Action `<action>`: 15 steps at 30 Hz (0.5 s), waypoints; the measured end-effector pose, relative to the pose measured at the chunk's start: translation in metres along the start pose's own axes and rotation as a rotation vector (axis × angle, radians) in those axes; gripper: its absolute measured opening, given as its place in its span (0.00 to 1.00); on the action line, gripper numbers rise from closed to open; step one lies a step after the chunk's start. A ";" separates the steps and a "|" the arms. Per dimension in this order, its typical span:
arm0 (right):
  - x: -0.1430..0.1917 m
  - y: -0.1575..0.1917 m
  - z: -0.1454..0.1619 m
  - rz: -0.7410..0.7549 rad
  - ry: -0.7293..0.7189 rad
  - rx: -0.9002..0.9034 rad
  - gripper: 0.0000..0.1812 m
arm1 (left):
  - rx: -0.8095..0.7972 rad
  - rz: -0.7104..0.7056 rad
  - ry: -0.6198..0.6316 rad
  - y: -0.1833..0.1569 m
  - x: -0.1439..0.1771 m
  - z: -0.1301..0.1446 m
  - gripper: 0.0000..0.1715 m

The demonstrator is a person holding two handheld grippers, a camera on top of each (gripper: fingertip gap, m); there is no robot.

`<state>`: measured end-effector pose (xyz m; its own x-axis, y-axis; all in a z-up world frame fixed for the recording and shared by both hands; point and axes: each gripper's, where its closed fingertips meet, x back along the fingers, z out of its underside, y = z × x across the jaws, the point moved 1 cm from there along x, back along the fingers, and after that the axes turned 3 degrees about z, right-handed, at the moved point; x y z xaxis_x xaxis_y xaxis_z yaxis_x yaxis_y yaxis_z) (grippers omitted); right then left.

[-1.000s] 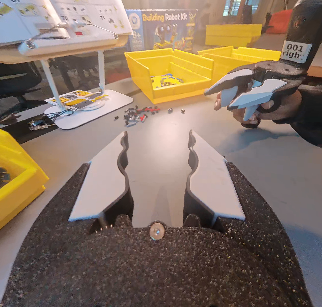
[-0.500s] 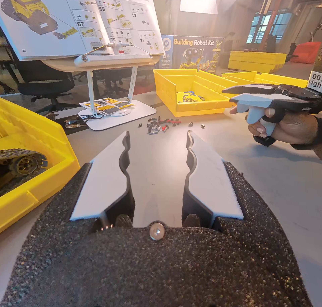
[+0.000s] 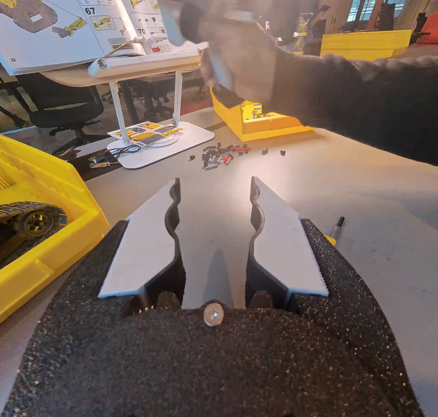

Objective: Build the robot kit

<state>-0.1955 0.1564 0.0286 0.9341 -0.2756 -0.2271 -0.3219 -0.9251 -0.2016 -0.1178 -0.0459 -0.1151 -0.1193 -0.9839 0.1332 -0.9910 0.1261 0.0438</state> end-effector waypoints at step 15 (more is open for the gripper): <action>-0.073 -0.014 0.035 0.086 0.157 -0.002 0.00 | -0.012 0.037 0.008 -0.007 -0.002 0.001 0.33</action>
<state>-0.2644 0.1987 0.0146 0.9158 -0.3911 -0.0913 -0.4015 -0.8969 -0.1855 -0.1105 -0.0446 -0.1166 -0.1550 -0.9775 0.1428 -0.9852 0.1637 0.0506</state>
